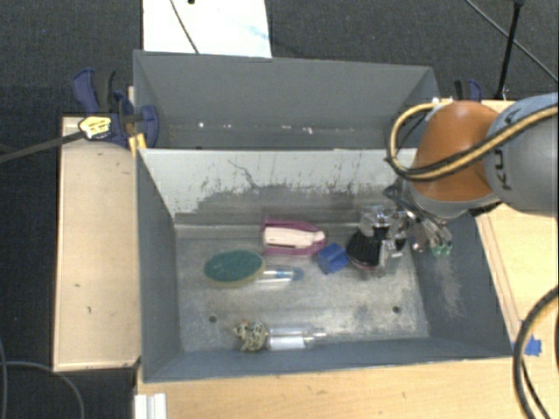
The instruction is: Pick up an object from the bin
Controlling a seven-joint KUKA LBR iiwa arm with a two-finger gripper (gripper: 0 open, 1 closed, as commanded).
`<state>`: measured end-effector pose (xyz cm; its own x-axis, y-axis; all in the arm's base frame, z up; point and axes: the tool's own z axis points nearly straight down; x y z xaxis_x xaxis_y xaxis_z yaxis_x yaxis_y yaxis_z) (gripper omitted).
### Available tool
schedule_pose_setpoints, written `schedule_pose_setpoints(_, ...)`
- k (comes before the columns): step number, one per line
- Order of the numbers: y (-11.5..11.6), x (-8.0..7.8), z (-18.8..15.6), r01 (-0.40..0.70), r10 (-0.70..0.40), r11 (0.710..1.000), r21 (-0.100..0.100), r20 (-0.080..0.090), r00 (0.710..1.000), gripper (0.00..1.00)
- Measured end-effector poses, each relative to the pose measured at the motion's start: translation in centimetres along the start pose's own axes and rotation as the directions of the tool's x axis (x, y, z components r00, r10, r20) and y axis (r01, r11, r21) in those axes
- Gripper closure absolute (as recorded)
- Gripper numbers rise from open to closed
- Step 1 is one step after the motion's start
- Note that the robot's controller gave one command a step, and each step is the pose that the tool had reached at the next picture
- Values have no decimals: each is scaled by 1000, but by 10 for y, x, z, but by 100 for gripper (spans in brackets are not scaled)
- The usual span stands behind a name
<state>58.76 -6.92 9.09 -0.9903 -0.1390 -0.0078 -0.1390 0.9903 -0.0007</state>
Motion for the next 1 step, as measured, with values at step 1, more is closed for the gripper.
schedule_pose_setpoints(1,-23,23,-65,415,-415,910,1,-1,910,100)
